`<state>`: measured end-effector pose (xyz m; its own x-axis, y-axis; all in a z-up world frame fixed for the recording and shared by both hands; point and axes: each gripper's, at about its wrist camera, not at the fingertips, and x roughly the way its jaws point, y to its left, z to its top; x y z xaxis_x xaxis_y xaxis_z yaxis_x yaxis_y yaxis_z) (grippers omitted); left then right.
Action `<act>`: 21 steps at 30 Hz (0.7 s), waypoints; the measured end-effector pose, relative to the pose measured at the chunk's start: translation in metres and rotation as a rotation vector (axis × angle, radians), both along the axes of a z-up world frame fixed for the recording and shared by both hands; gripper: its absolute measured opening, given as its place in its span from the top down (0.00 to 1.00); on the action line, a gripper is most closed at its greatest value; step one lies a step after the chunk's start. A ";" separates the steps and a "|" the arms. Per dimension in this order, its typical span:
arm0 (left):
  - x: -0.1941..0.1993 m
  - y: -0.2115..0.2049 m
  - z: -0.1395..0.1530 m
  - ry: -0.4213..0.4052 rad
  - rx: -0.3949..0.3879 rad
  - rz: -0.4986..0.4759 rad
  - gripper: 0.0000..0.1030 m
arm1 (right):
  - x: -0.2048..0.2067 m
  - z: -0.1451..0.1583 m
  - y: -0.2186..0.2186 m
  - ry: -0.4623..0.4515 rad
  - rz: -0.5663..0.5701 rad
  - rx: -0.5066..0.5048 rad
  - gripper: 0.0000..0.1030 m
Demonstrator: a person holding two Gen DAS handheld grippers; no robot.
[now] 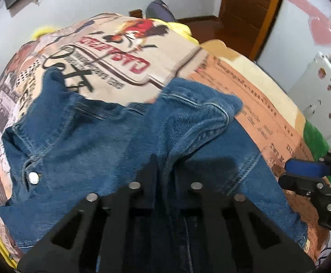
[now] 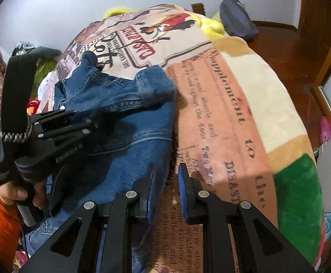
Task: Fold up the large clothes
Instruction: 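Grasp the opposite jacket side with the left tool and lift it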
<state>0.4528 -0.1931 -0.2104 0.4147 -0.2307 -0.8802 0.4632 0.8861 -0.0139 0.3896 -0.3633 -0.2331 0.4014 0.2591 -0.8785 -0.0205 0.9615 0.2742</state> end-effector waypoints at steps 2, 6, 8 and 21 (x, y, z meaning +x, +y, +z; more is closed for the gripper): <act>0.002 0.012 0.015 -0.034 -0.027 0.028 0.91 | 0.003 0.004 0.005 -0.008 0.008 -0.005 0.85; -0.003 0.051 0.064 -0.177 -0.087 0.099 0.91 | 0.012 0.011 0.017 -0.024 0.031 -0.012 0.85; -0.008 0.075 0.086 -0.242 -0.104 0.135 0.91 | 0.015 0.009 0.026 -0.013 0.048 -0.027 0.85; -0.055 0.222 0.046 -0.141 -0.171 0.332 0.90 | 0.006 -0.015 0.068 -0.012 0.119 -0.225 0.85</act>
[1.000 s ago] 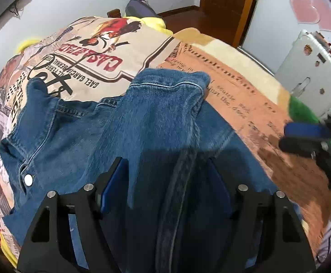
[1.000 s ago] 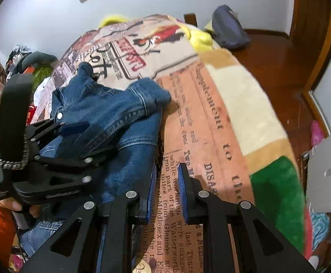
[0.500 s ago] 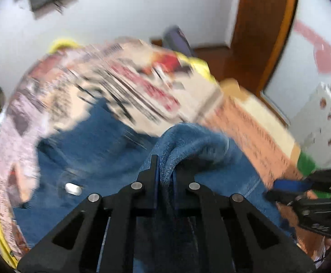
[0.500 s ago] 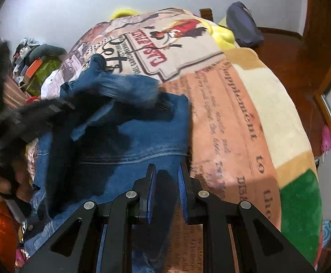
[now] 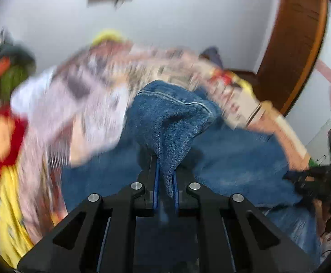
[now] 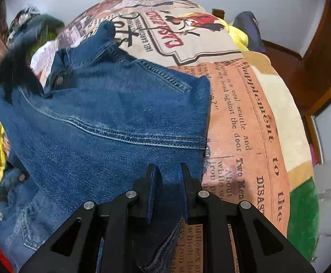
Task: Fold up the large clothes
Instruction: 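Grasp the opposite jacket side with the left tool and lift it, then fold the held side over the jacket and open the left tool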
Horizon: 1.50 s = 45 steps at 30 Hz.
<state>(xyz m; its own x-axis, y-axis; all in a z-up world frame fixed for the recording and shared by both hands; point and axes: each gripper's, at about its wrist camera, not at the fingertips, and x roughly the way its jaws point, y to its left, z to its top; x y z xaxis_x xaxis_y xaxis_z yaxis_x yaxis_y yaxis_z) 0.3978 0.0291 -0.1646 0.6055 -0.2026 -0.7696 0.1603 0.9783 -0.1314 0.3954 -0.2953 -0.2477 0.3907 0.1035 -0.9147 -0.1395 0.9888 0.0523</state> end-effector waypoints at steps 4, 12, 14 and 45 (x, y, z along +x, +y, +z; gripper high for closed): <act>-0.014 0.037 -0.056 0.157 -0.108 0.047 0.86 | -0.004 -0.004 0.010 -0.008 0.032 -0.056 0.85; -0.045 0.082 -0.082 0.199 -0.152 0.142 0.75 | -0.006 -0.008 0.023 -0.030 0.064 -0.156 0.85; -0.051 0.094 -0.089 0.223 -0.134 0.176 0.75 | -0.007 -0.007 0.023 -0.032 0.063 -0.157 0.85; -0.042 0.126 -0.031 -0.017 0.100 0.338 1.00 | 0.014 0.015 0.002 -0.022 0.007 -0.049 0.85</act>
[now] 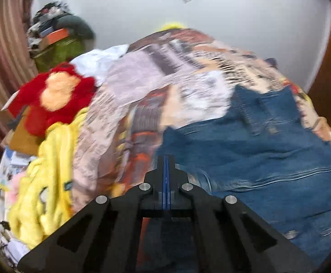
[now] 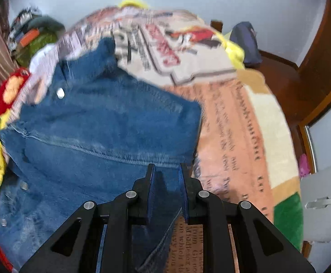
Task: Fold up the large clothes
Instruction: 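Fold the held side over the jacket and open the left tool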
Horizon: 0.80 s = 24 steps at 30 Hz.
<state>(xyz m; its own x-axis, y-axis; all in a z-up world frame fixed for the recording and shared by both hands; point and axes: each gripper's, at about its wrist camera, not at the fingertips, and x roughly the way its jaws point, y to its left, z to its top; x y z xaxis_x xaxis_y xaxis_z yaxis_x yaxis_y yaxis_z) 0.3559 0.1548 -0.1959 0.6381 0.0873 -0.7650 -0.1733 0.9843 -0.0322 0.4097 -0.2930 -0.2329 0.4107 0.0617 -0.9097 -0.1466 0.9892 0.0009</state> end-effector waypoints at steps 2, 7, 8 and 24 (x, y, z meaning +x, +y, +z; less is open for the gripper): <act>0.000 0.014 -0.016 0.057 -0.093 -0.002 1.00 | 0.000 -0.016 0.004 0.028 0.008 -0.047 0.85; -0.012 0.018 -0.038 0.141 -0.097 -0.022 0.99 | -0.012 -0.023 0.011 -0.038 0.062 -0.154 0.85; -0.014 0.014 -0.038 0.145 -0.098 -0.038 0.98 | -0.013 -0.025 0.011 -0.047 0.067 -0.179 0.85; 0.015 -0.021 -0.054 0.239 -0.080 -0.108 0.33 | -0.014 -0.018 -0.037 -0.034 -0.052 -0.048 0.33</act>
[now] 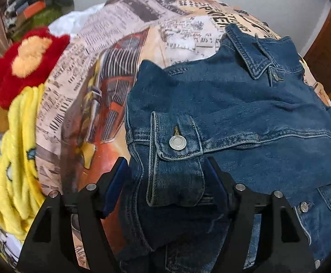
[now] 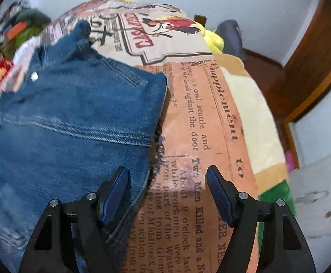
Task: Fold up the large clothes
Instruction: 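Fold the held side over the jacket and open the left tool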
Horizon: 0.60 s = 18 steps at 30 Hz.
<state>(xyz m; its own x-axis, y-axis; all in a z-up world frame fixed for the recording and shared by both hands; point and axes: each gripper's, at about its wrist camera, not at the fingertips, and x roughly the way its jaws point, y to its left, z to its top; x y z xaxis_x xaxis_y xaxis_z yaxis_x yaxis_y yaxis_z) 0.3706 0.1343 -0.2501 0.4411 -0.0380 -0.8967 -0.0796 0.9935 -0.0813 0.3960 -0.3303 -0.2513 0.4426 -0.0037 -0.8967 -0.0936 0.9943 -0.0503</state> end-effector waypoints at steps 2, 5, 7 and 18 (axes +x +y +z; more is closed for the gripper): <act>0.004 0.005 0.008 -0.023 0.005 0.004 0.33 | 0.004 0.006 -0.006 0.012 0.001 0.103 0.33; 0.012 0.014 0.022 -0.056 0.028 0.012 0.30 | 0.018 0.014 -0.012 0.017 -0.013 0.225 0.33; 0.022 0.025 0.028 -0.075 0.016 0.027 0.25 | 0.032 0.016 -0.016 0.023 -0.035 0.291 0.33; 0.085 0.056 -0.022 0.052 -0.118 0.043 0.47 | 0.090 -0.019 -0.019 0.115 -0.110 0.470 0.45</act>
